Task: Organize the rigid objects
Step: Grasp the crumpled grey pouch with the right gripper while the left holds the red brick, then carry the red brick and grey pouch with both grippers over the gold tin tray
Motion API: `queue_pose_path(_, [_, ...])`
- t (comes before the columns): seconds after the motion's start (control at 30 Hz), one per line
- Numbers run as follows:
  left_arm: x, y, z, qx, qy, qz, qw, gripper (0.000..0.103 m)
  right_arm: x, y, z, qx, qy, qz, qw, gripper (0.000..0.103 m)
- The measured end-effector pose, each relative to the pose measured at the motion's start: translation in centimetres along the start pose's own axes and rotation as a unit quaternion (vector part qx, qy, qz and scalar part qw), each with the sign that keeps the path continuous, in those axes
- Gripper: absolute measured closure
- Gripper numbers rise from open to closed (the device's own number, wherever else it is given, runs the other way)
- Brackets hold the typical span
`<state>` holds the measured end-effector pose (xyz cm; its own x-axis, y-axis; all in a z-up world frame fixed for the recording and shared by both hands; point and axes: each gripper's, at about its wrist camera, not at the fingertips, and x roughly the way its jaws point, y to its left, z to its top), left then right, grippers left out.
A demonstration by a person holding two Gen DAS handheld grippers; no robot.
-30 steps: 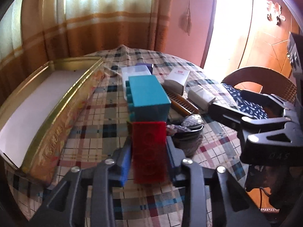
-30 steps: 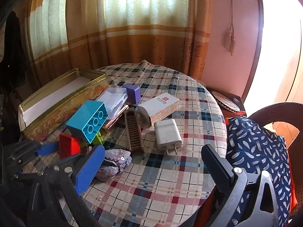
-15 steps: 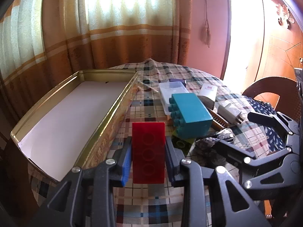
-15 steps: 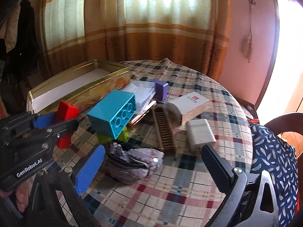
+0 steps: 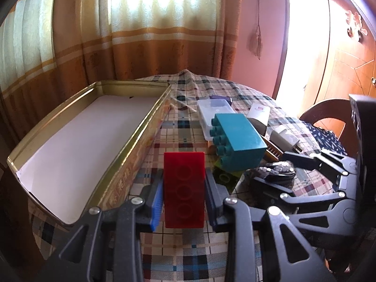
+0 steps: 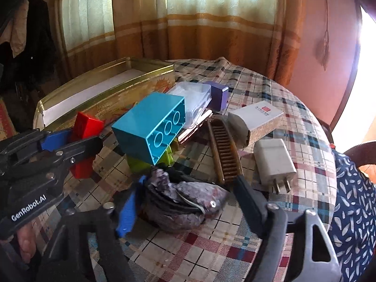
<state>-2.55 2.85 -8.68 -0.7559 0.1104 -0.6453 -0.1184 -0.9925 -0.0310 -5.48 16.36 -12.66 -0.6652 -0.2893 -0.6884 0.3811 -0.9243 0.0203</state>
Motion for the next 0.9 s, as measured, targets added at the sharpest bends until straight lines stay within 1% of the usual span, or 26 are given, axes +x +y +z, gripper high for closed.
queue_pose_path(0.1, [-0.1, -0.1, -0.1, 0.003, -0.004, -0.002, 1.0000, 0.073, -0.1, 0.1, -0.1, -0.008, -0.005, 0.005, 1.000, 0.033])
queue_pose_path(0.27, [-0.4, -0.2, 0.0, 0.007, -0.014, -0.008, 0.9999, 0.073, -1.1, 1.0, -0.7, -0.027, -0.043, -0.004, 0.999, 0.033])
queue_pose_path(0.33, [-0.5, -0.2, 0.0, 0.007, -0.016, -0.011, 0.9998, 0.073, -1.4, 1.1, -0.7, -0.031, -0.053, -0.006, 0.998, 0.033])
queue_pose_path(0.5, [-0.6, -0.3, 0.1, 0.009, -0.023, -0.013, 0.9996, 0.073, -2.0, 0.9, -0.8, -0.032, -0.077, -0.005, 0.996, 0.033])
queue_pose_path(0.67, [-0.8, -0.2, 0.2, 0.009, -0.032, -0.018, 0.9993, 0.073, -2.8, 1.0, -1.1, -0.037, -0.111, -0.009, 0.993, 0.033])
queue_pose_path(0.9, [-0.9, -0.4, 0.2, 0.016, -0.037, -0.022, 0.9989, 0.073, -3.2, 1.1, -1.2, -0.039, -0.128, -0.011, 0.991, 0.033])
